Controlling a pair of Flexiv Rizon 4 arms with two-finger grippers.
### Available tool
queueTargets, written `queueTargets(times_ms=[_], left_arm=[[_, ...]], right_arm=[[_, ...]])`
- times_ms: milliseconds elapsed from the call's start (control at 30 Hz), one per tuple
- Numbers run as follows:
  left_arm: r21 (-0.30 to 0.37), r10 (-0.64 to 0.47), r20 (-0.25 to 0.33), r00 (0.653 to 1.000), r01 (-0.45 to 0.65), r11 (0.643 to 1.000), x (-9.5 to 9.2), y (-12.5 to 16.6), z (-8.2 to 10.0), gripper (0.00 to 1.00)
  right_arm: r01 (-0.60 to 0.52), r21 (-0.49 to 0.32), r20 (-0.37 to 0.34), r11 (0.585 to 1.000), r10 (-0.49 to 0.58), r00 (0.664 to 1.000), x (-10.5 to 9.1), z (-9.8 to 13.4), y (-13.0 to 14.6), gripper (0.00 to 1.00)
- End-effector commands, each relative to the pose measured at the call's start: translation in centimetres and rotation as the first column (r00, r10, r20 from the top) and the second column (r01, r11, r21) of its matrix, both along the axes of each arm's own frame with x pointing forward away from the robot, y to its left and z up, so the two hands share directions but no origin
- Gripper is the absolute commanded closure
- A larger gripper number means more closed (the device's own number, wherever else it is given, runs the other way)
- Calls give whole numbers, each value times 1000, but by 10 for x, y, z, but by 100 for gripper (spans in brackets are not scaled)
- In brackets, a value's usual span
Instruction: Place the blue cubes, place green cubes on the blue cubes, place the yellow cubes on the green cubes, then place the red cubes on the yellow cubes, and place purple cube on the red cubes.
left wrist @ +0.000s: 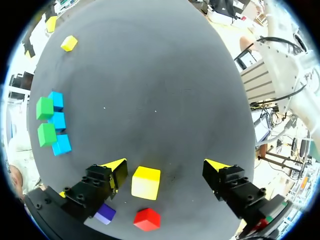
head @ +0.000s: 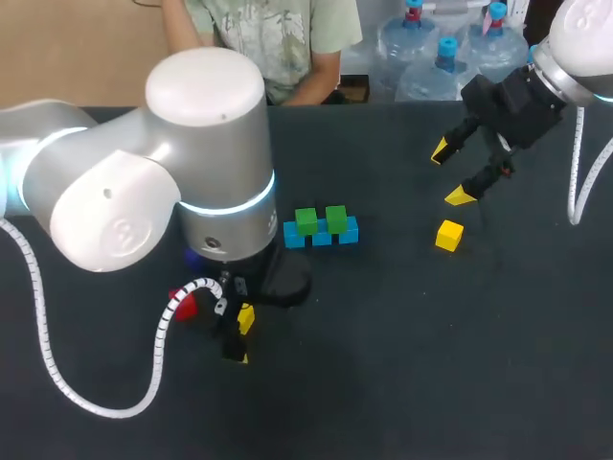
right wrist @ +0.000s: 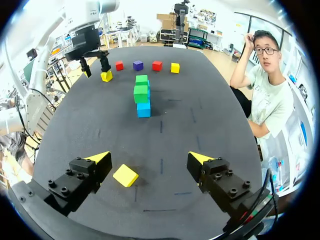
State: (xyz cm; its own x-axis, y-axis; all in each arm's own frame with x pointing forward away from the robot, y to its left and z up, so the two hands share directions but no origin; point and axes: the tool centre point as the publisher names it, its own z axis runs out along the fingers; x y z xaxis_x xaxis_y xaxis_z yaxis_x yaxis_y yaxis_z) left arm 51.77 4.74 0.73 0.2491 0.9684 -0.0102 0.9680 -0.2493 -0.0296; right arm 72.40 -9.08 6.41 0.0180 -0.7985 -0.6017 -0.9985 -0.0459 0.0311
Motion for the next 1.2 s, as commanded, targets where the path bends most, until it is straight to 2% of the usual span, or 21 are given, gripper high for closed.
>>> queueTargets(times_ms=[33, 800, 867, 900, 967, 1000, 1200], left_arm=[[1, 9, 3, 1000, -9, 1000, 0, 1, -2, 0], [4, 30, 29, 999, -30, 1000, 0, 11, 0, 2], [1, 29, 30, 999, -29, 1000, 1, 11, 0, 31], [1, 28, 29, 999, -28, 1000, 1, 11, -1, 58], [-6, 35, 25, 999, -34, 999, 1, 11, -3, 82], [-8, 35, 25, 999, -35, 999, 0, 12, -4, 100], [-12, 43, 16, 999, -43, 999, -1, 12, -8, 100]], right_arm=[[1, 1, 2, 1000, -1, 1000, -1, 0, 0, 0], [1, 1, 2, 1000, -1, 1000, -1, 0, 0, 0], [1, 1, 2, 1000, -1, 1000, -1, 0, 0, 0], [1, 1, 2, 1000, -1, 1000, -1, 0, 0, 0], [1, 1, 2, 1000, -1, 1000, -1, 0, 0, 0], [1, 1, 2, 1000, -1, 1000, -1, 0, 0, 0], [1, 1, 2, 1000, -1, 1000, -1, 0, 0, 0]])
